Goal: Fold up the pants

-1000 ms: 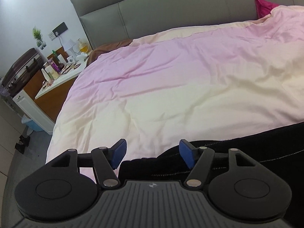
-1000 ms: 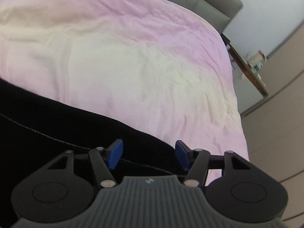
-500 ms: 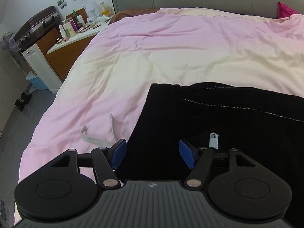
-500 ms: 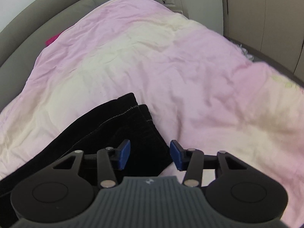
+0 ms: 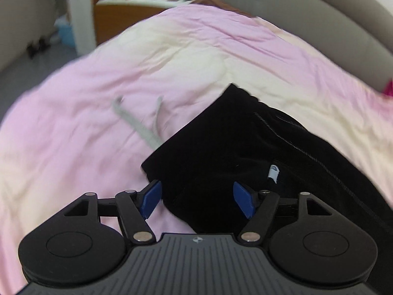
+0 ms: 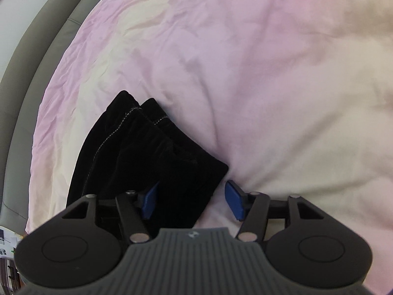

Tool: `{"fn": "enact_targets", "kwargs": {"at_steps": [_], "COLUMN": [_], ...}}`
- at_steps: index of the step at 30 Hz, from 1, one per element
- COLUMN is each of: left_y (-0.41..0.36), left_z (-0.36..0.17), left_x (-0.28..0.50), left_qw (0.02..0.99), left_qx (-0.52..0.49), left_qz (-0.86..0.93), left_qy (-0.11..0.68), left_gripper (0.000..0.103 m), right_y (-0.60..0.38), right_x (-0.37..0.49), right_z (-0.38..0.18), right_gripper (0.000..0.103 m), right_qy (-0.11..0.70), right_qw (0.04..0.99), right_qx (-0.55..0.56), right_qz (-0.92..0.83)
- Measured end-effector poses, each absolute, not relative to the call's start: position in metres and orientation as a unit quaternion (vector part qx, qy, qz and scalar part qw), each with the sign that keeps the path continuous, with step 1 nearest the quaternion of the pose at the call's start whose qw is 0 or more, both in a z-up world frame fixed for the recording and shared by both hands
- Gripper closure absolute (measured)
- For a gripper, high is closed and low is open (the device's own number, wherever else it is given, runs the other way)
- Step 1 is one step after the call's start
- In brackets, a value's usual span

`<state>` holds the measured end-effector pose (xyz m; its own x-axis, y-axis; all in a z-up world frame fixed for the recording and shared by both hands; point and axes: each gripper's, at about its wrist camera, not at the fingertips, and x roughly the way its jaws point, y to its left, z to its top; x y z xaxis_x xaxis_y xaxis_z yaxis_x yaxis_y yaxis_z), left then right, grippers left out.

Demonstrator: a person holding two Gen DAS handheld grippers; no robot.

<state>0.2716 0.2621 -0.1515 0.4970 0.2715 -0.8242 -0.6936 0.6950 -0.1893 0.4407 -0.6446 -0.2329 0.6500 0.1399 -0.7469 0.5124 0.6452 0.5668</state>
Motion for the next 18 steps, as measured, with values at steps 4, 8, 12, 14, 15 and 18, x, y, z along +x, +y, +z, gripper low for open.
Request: {"fn": "enact_targets", "kwargs": {"at_steps": [4,8,12,14,15,18], "left_y": [0.287,0.306,0.307,0.308,0.309,0.308], "left_z": [-0.184,-0.223,-0.236,-0.224,-0.217,-0.184], "left_x": [0.251,0.244,0.255,0.264,0.269,0.282], "left_qw": [0.794,0.763,0.758,0.754,0.748,0.75], "left_qx": [-0.389,-0.493,-0.512,-0.492,-0.489,-0.453], "left_qz": [0.281,0.271,0.278,0.312,0.325,0.35], "left_qy": [0.373,0.318,0.293,0.304,0.309,0.331], "left_gripper": [0.022,0.014,0.024,0.038,0.048,0.069], "right_y": [-0.645,-0.639,-0.632,-0.628,-0.626,-0.622], "right_x": [0.438,0.437,0.439,0.442,0.443,0.449], "right_z": [-0.237,-0.239,-0.23,-0.217,-0.206,-0.169], "right_gripper": [0.049,0.057,0.065,0.073,0.074,0.077], "right_qy": [0.387,0.373,0.373,0.37,0.364,0.355], "right_qw": [0.819,0.825,0.826,0.832,0.84,0.853], "right_qx": [0.41,0.41,0.402,0.39,0.379,0.355], "right_qz": [-0.108,-0.11,-0.13,-0.135,-0.136,-0.142]}}
